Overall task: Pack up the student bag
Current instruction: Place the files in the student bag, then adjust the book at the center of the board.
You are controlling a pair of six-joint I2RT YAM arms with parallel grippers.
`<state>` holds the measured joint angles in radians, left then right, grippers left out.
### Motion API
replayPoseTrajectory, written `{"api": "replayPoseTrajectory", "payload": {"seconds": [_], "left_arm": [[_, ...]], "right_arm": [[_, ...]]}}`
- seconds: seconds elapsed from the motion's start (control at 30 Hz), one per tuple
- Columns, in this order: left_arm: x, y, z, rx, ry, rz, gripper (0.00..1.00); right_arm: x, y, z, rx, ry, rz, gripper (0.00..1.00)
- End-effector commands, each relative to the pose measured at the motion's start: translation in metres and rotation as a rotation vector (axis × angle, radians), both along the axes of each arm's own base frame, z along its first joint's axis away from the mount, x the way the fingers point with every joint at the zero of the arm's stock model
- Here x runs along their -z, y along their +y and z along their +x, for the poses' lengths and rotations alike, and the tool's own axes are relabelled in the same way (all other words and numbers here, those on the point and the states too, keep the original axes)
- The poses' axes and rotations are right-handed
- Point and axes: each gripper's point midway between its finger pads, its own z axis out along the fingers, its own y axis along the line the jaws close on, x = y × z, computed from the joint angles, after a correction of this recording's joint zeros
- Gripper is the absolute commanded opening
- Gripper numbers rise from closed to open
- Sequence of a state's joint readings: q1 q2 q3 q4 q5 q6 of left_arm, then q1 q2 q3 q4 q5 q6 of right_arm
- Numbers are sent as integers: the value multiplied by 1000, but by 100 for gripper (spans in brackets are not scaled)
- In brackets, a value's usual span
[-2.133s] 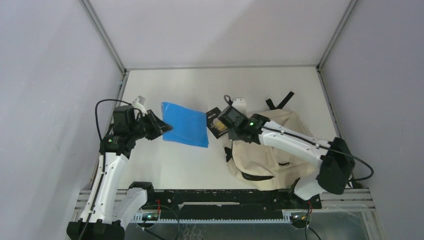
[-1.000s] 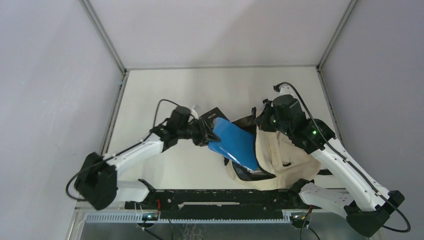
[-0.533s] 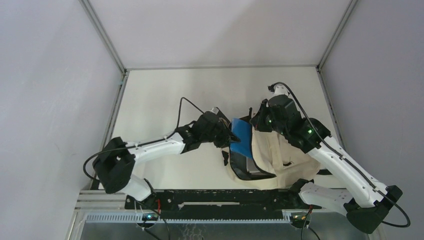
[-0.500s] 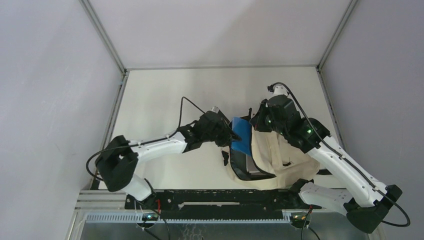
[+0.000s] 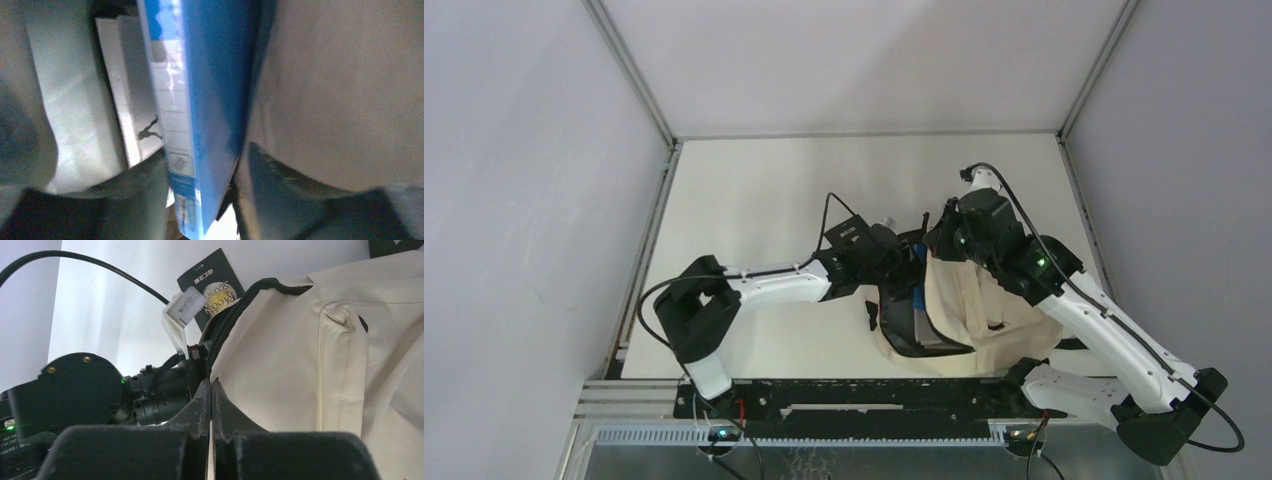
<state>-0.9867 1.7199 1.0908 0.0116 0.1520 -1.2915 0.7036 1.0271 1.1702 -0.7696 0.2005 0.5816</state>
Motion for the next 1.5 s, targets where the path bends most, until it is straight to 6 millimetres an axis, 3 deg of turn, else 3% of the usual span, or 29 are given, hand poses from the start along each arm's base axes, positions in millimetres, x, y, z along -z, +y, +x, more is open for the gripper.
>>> {"api": "replayPoseTrajectory", "payload": {"seconds": [0.0, 0.23, 0.3, 0.43, 0.57, 0.67, 0.77, 0.9, 1.07, 1.13, 1.23, 1.33, 1.43, 1.47], "left_arm": [[-17, -7, -14, 120, -25, -9, 67], [-35, 13, -13, 174, -121, 103, 86], [-35, 21, -12, 190, -140, 141, 99], [-35, 34, -19, 242, -159, 184, 100], [-60, 39, -23, 286, -227, 161, 100], [-79, 63, -16, 290, -320, 197, 100], [-85, 95, -6, 224, -359, 200, 100], [-70, 140, 19, 105, -351, 232, 100], [-46, 178, 50, -14, -319, 343, 100], [-41, 181, 59, -18, -334, 373, 100], [-34, 178, 66, 10, -303, 382, 100], [-21, 176, 74, 34, -258, 408, 100], [-4, 178, 85, 27, -208, 427, 100], [3, 179, 89, 21, -184, 438, 100]], "right_arm": [[-30, 6, 10, 16, -97, 85, 0], [-33, 6, 11, 14, -103, 95, 0], [-33, 5, 10, 15, -103, 94, 0], [-31, 4, 11, 21, -99, 85, 0], [-27, 1, 14, 37, -93, 64, 0], [-15, -16, 15, 98, -79, -8, 0], [4, -31, 14, 132, -50, -52, 0], [42, -41, 9, 147, 21, -47, 0], [99, -36, 5, 129, 131, -79, 0], [127, -41, 4, 141, 185, -127, 0], [163, -63, 1, 213, 280, -211, 0], [172, -83, 0, 264, 315, -237, 0], [163, -103, 3, 307, 297, -242, 1], [157, -108, 4, 315, 281, -236, 12]]}}
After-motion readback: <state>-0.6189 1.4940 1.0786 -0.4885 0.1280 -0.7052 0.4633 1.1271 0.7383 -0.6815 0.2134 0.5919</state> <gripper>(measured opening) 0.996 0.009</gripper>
